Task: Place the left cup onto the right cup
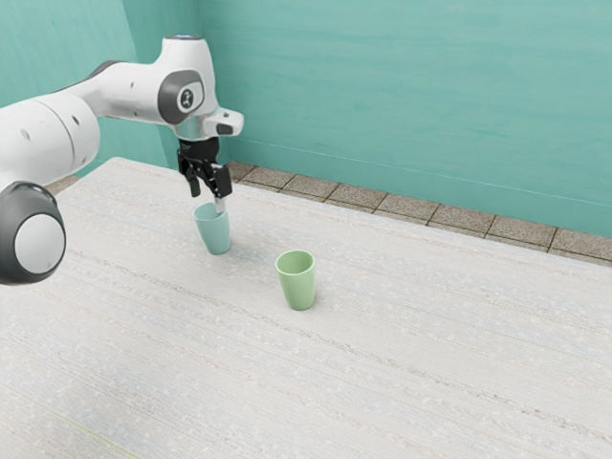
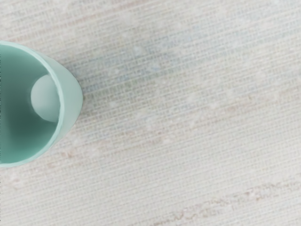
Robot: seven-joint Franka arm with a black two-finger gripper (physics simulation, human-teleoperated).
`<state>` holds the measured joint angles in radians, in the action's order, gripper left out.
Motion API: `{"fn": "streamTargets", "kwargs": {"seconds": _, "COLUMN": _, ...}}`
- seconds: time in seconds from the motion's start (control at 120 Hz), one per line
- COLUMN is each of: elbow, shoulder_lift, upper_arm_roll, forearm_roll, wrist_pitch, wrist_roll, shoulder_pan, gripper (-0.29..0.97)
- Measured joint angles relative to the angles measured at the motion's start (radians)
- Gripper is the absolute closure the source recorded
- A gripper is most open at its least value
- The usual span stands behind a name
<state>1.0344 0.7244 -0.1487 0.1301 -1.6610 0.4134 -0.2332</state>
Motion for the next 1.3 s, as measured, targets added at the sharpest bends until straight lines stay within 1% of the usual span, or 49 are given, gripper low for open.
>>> {"fn": "streamTargets", "kwargs": {"seconds": 0.317, "elbow": 0.000, "shoulder_lift": 0.009, "upper_arm_roll": -0.012, "forearm_roll": 0.000, "wrist_pitch": -0.019, "wrist_roll": 0.048, "shoulder_pan": -0.021, "gripper": 0.00}}
{"fn": "streamTargets", "kwargs": {"seconds": 1.067, "elbow": 0.000, "shoulder_lift": 0.045, "upper_arm_roll": -0.020, "forearm_roll": 0.006, "wrist_pitch": -0.059, "wrist_roll": 0.132, "shoulder_pan": -0.035, "gripper": 0.00}}
{"fn": "streamTargets", "kwargs": {"seconds": 1.3, "elbow": 0.000, "shoulder_lift": 0.046, "upper_arm_roll": -0.061, "forearm_roll": 0.033, "wrist_pitch": -0.065, "wrist_roll": 0.148, "shoulder_pan": -0.069, "gripper": 0.00}}
